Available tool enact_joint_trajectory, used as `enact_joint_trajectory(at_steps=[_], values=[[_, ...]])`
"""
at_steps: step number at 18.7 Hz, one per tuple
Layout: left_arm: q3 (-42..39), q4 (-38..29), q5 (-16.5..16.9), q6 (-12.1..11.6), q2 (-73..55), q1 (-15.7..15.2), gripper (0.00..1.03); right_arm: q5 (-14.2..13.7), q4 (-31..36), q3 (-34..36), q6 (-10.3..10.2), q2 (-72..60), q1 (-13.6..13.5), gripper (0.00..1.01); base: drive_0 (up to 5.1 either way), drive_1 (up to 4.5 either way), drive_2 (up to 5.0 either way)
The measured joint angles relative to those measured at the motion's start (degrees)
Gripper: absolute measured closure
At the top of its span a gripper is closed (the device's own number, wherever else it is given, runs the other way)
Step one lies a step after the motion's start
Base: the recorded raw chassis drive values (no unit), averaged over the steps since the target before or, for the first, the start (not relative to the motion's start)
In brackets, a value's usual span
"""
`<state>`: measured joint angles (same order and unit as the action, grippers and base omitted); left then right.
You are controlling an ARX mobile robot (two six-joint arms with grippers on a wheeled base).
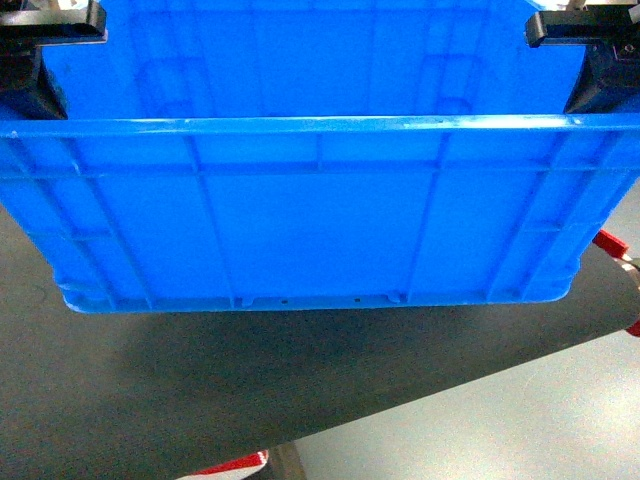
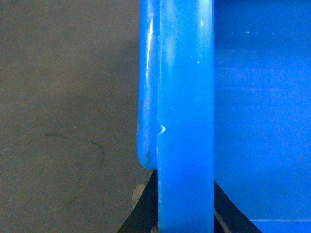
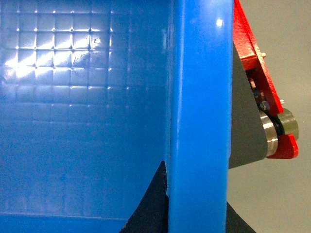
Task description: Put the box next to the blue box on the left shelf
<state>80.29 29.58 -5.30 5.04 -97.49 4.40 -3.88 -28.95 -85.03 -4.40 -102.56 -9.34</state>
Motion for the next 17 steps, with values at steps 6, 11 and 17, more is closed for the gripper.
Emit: enact_joint_trajectory(at_steps=[6,11,17], values=[[0.0,0.0,0.0,-0.1,0.0,0.0,0.95,0.0,0.0,0.0,0.0,0.1,0.0,0.94,0.0,0.00,0.0],[0.0,0.0,0.0,-0.2,0.0,0.0,0.95,0.0,0.0,0.0,0.0,0.2,0.0,0.94,-0.9,-0.92,-0.9],[0.0,0.0,0.0,-0.2,0.0,0.0,0.95,0.0,-0.1,0.0,0.0,0.2,0.0,0.94,-1.5,-1.53,-1.5]])
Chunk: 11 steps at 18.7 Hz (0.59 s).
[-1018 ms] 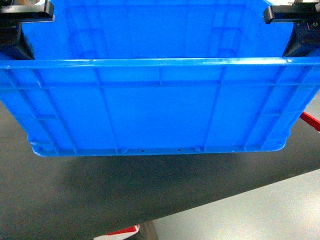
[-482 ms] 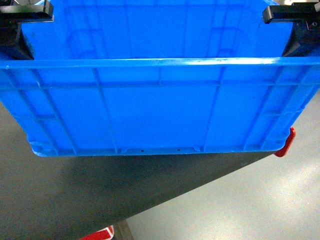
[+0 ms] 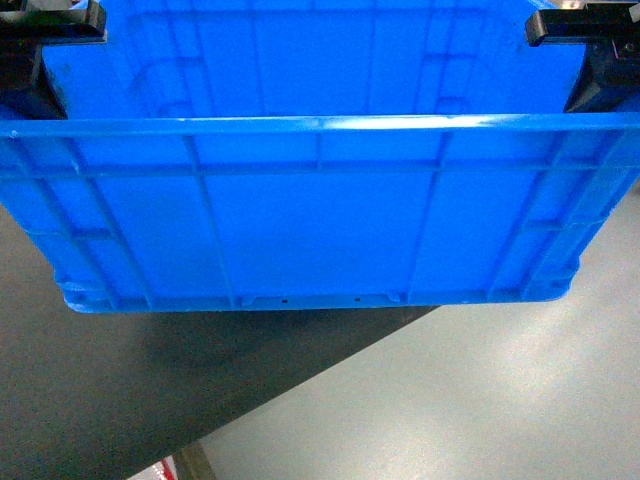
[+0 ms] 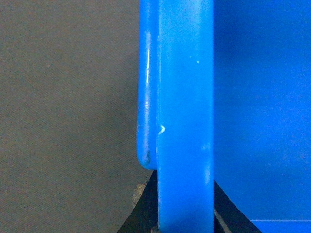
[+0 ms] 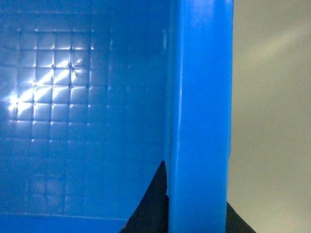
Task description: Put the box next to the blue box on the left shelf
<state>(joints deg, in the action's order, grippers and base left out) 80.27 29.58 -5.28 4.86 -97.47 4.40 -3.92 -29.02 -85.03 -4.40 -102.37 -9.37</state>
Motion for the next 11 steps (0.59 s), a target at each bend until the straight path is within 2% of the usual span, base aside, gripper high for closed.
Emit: enact_joint_trajectory(at_steps=[11], values=[[0.0,0.0,0.0,-0.2,0.0,0.0,0.95,-0.1,0.0,0.0,0.0,0.0,0.0,0.94,-1.5,-1.53,-1.5]])
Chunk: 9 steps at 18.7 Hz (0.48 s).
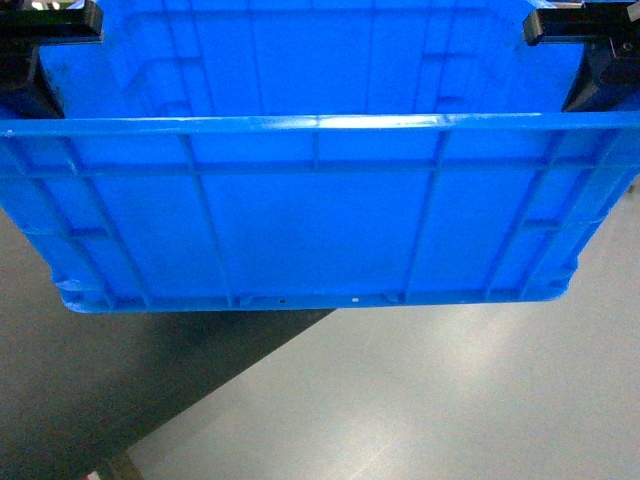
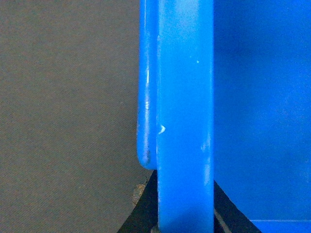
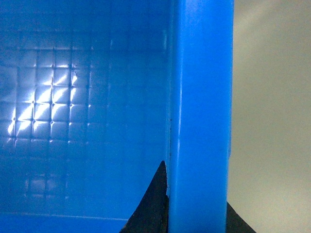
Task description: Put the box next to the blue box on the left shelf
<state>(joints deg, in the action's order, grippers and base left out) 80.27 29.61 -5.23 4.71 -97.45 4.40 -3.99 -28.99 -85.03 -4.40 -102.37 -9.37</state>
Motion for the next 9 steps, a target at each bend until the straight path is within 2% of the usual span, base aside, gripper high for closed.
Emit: enact_joint_trajectory(at_steps=[9], values=[[0.0,0.0,0.0,0.0,0.0,0.0,0.95,0.0,0.0,0.0,0.0,0.0,0.0,0.94,-1.5,-1.53,-1.5]])
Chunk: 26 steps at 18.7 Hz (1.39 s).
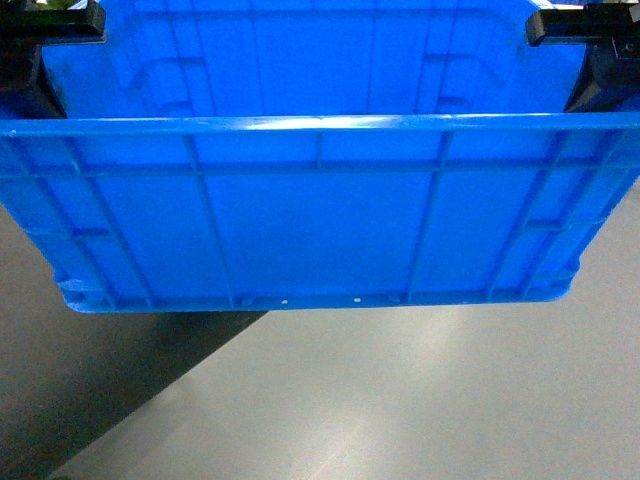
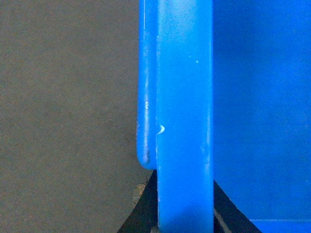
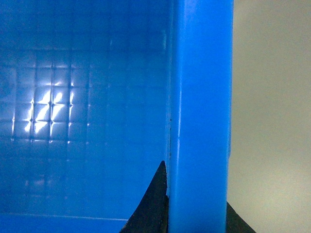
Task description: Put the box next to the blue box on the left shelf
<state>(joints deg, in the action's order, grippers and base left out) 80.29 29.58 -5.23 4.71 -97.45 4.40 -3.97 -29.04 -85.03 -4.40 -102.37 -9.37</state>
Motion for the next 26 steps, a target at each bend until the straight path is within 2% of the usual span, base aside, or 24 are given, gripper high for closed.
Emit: enact_joint_trajectory(at_steps=[26], values=[[0.0,0.0,0.0,0.0,0.0,0.0,0.95,-0.1,0.0,0.0,0.0,0.1,0.0,0.94,-1.5,-1.52,-1.5]])
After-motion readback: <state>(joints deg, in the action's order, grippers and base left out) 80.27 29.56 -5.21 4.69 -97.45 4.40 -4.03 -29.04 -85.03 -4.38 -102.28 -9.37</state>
